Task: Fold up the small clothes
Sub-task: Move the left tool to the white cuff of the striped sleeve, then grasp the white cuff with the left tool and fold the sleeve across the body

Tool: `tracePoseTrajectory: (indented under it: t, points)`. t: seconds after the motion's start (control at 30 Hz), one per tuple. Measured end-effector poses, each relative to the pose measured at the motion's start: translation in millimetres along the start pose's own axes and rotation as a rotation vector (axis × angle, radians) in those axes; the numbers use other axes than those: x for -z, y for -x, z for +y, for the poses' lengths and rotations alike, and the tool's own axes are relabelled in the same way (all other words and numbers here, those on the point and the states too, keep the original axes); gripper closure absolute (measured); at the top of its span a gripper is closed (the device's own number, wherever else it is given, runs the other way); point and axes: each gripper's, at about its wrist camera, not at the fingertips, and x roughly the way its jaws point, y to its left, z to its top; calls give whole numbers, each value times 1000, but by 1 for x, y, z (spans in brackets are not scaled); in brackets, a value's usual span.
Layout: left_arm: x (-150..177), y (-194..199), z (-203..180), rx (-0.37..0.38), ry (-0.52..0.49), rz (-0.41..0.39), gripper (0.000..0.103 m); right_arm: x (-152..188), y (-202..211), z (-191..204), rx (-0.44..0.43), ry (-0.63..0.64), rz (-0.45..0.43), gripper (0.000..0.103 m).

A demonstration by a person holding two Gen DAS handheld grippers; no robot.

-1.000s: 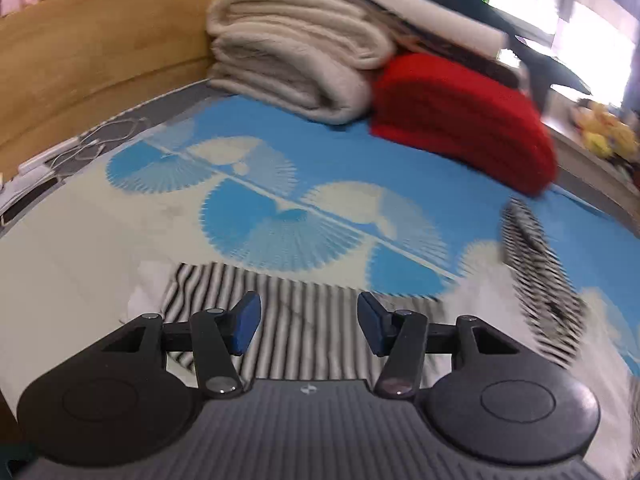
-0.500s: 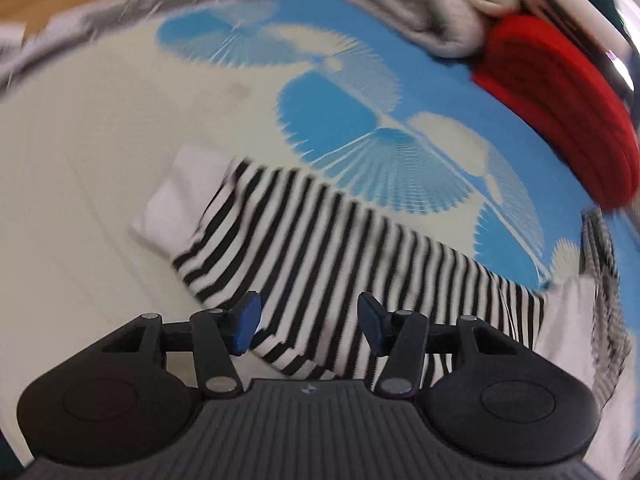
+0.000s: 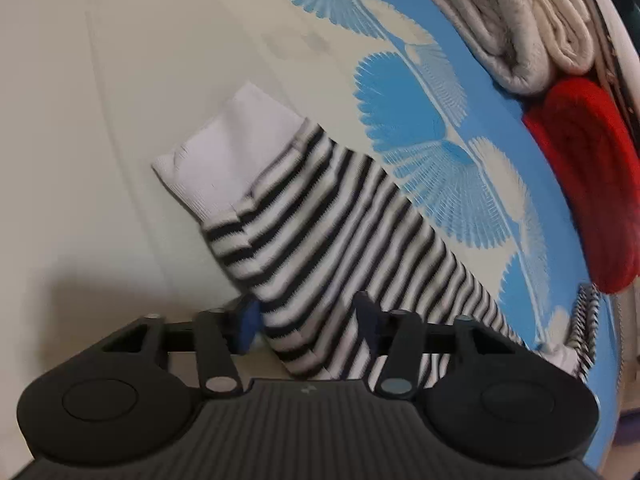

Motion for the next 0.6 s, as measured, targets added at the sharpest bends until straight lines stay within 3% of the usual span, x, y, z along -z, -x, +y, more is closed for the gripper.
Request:
tracePoseTrajectory:
  t: [0.03,0.07,0.17,0.27,0.33,0.43,0.53,0.6]
  points:
    - [-2,-1,1,-27,0,-10,80,0,0,-2,1,-11,7,60]
    - [-4,-1,3,-62,10,-16,96,2,0,-6,6,-23,15,60]
    - [-5,10,-6,-139,26,-81,97,4,-4,-20,79,-37,61,60]
    - [6,41,-55,-144,-109,-203,98,8,-5,-37,164,-64,95,60]
    - [24,62,-101,-58,-248,-259,98,11,-5,-53,201,-118,122,60]
    - [74,89,-174,163,-459,-269,98,16,-6,-73,211,-203,169,60]
    - [137,102,-229,392,-612,-182,98,19,-6,-88,211,-290,172,70]
    - [184,105,-261,527,-710,-74,97,19,-6,-97,216,-330,172,73]
